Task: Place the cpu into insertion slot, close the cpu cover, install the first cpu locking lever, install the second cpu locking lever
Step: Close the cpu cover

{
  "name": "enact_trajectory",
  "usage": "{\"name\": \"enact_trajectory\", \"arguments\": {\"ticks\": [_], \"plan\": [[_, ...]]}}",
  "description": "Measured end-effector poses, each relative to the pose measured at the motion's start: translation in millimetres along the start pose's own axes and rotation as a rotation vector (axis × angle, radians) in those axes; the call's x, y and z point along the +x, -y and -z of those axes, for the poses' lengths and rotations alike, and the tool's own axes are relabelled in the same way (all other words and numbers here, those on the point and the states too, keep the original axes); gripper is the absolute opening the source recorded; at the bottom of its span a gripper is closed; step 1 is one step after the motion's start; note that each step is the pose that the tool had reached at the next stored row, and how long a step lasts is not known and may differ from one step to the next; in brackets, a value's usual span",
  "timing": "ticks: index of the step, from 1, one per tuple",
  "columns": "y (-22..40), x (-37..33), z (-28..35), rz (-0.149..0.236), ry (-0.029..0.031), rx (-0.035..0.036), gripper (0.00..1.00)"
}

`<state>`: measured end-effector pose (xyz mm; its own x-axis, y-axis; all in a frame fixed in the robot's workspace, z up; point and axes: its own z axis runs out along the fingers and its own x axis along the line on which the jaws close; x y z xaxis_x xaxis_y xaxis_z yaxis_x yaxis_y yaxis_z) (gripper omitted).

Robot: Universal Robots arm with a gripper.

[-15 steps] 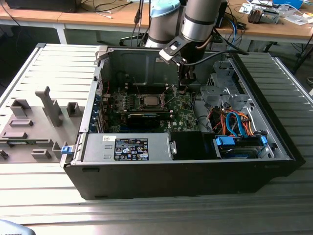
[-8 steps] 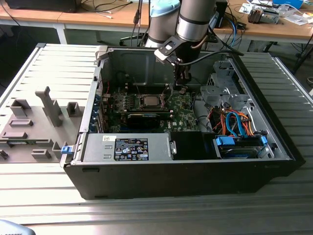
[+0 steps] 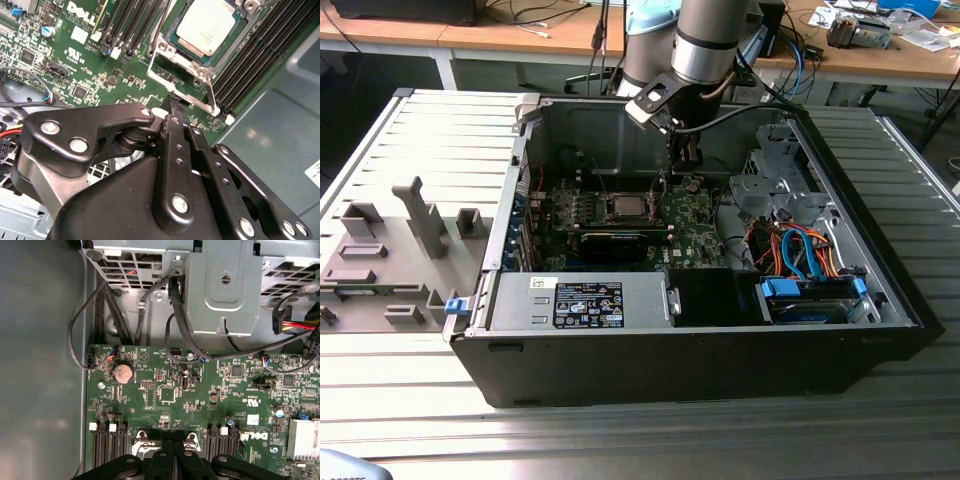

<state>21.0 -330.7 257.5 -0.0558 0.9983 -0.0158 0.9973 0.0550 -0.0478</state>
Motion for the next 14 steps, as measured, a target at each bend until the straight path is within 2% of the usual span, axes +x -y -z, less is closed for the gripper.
{"name": "enact_trajectory", "arguments": {"ticks": [14], "plan": [[14.8, 0.8, -1.4, 0.000, 0.0000, 0.0000, 0.11]]}}
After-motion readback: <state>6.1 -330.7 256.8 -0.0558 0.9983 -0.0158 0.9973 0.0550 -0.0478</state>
